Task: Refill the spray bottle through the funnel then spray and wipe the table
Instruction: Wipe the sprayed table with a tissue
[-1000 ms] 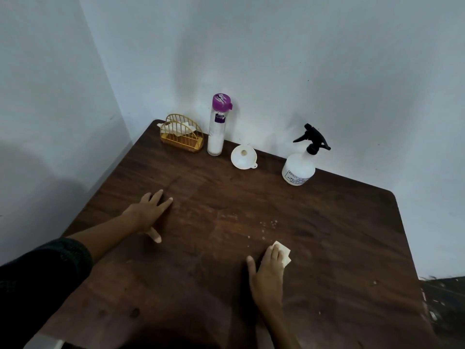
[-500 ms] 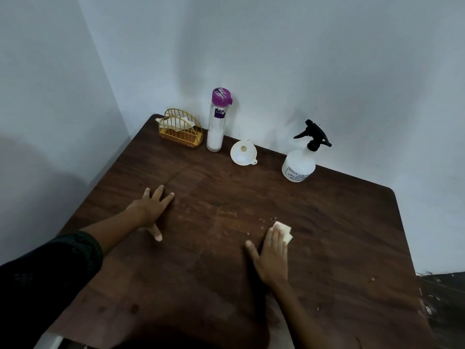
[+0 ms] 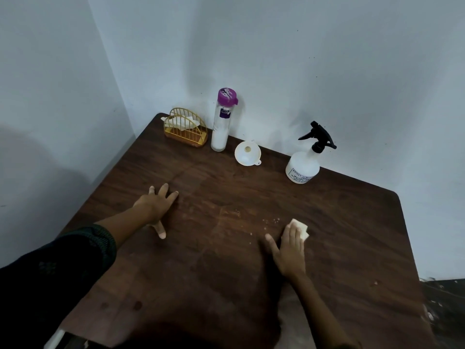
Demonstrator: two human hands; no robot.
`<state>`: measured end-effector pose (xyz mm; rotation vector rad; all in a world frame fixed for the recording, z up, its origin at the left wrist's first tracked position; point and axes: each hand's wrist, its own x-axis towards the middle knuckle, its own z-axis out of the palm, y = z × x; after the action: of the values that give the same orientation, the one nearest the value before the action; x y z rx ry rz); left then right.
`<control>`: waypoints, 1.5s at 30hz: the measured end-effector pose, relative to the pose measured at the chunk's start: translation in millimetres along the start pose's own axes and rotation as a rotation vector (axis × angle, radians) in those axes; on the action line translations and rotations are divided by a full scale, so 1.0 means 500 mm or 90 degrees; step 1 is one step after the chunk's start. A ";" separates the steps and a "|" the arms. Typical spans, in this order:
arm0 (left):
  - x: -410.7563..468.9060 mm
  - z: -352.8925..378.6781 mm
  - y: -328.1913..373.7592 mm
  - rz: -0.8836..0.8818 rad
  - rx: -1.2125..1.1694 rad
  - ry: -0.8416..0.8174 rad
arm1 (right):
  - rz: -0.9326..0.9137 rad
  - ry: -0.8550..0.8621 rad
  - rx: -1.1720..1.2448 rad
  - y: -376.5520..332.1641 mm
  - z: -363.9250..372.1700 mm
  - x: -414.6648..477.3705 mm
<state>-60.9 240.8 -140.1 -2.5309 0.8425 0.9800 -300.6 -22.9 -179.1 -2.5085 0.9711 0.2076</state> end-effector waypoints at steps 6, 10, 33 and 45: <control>-0.001 -0.001 -0.001 0.005 -0.001 0.006 | -0.185 -0.083 -0.054 -0.064 0.022 0.012; 0.001 -0.003 -0.007 0.004 0.003 0.013 | -0.258 -0.102 -0.083 -0.001 0.028 -0.056; 0.002 0.005 -0.008 0.012 -0.004 0.028 | -0.284 -0.070 -0.136 -0.017 0.065 -0.110; -0.003 0.004 -0.009 0.018 -0.010 0.019 | -0.214 -0.093 -0.076 -0.217 0.080 0.010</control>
<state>-60.0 245.8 -140.4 -2.5595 0.8843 0.9624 -223.6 63.3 -178.4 -2.6736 0.4827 0.3450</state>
